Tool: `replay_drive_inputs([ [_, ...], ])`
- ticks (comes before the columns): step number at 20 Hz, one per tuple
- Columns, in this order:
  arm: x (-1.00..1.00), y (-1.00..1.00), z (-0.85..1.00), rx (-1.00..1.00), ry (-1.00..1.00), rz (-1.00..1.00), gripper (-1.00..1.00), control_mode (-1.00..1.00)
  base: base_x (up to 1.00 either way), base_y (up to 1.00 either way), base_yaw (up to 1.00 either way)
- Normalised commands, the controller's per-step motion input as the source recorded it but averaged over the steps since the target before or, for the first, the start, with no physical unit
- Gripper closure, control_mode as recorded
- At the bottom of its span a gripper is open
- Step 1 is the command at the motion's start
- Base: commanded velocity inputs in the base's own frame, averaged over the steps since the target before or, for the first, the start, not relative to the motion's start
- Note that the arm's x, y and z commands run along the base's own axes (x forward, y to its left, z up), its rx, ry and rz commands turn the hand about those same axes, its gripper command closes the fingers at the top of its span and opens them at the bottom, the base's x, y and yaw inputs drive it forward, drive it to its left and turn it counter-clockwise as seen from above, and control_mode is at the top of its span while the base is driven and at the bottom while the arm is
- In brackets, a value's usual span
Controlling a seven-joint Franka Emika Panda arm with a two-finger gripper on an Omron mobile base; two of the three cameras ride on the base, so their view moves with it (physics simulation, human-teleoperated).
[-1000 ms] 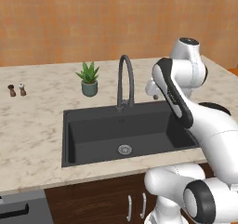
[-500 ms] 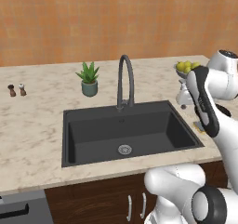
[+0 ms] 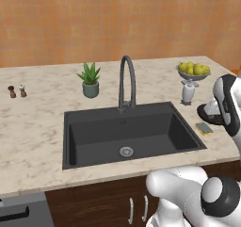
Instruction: Pick the pan and sponge and place them into the sink. Then turn on the water.
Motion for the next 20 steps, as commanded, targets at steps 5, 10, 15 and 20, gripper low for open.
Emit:
replay_drive_inputs([
  [5, 0.00, -0.83, -0.36, 0.00, 0.08, 0.00, -1.00, -1.00, 0.00, 0.00, 0.00],
  [10, 0.00, -0.70, -0.45, -0.01, 0.07, 0.00, -1.00, -1.00, 0.00, 0.00, 0.00],
  [15, 0.04, -0.41, -0.43, -0.02, 0.07, 0.00, -1.00, -1.00, 0.00, 0.00, 0.00],
  [20, 0.08, -0.41, -0.36, 0.00, 0.03, 0.00, -1.00, -1.00, 0.00, 0.00, 0.00],
])
